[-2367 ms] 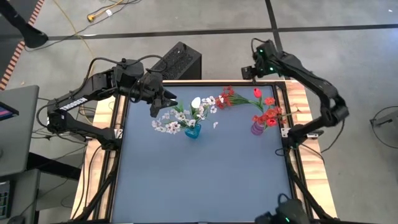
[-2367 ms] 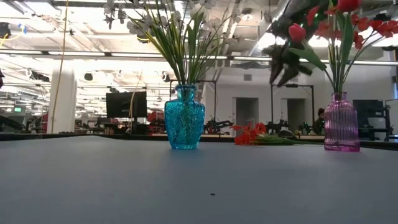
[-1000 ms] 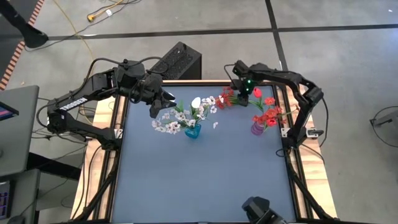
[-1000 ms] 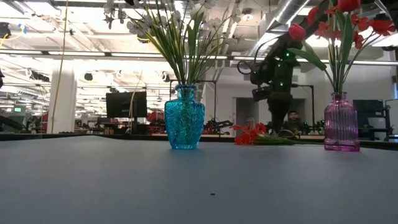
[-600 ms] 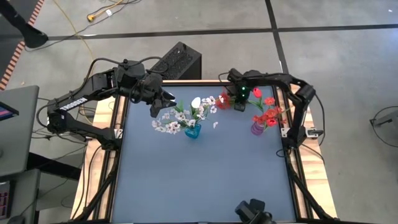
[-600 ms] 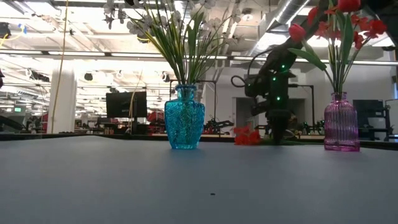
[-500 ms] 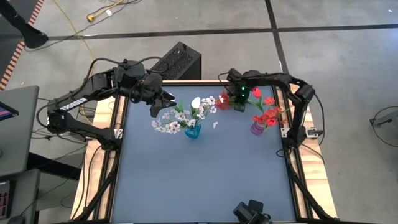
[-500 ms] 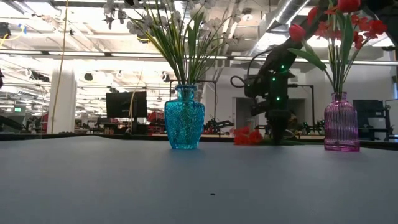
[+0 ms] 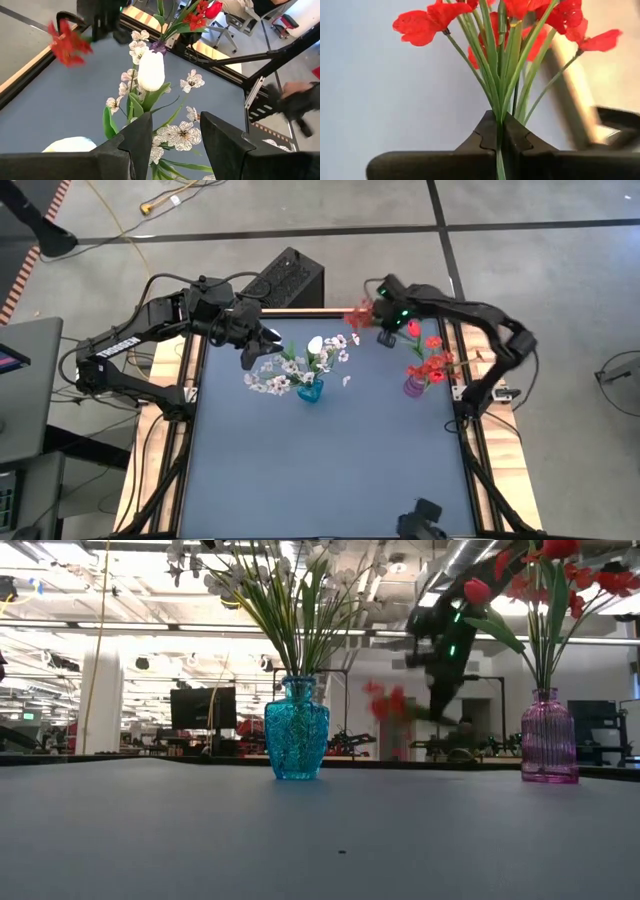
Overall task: Sort flowers into vase by color
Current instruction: Put the red flowers into the violet vase
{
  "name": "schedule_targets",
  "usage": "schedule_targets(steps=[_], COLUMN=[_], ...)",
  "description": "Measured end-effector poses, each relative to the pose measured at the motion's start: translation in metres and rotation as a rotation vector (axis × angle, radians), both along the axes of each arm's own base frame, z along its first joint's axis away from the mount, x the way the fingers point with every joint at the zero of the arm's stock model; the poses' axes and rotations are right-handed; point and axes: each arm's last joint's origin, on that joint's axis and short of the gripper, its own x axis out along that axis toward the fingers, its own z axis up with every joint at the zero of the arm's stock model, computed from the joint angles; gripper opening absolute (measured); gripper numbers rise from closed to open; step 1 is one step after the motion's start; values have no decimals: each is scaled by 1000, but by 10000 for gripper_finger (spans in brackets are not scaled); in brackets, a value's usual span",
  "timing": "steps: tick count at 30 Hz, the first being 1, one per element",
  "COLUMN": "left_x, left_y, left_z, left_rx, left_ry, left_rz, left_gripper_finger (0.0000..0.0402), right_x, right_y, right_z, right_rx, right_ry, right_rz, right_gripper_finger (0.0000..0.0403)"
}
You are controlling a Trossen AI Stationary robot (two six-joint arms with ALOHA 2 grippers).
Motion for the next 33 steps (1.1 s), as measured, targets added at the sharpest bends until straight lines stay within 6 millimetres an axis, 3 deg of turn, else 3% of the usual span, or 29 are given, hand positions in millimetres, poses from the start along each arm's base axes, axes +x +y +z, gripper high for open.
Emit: schedule_targets(steps=[9, 18, 21, 33], left_x=[0, 0, 0, 1], left_y=[-1, -2, -2, -5], left_z=[0, 0, 0, 0], left_rx=[13, 11, 16, -7], left_ry=[-5, -11, -12, -12], left_rz=[-48, -91, -96, -98], left_gripper_finger=[155, 155, 155, 155], right_x=[-71, -149, -163, -206], right_y=[34, 100, 118, 186], right_z=[113, 180, 181, 129], right_rx=[-265, -474, -488, -589], right_ry=[-369, -692, -816, -1114], right_rz=[-227, -404, -442, -536], right_gripper_finger=[27, 27, 27, 27])
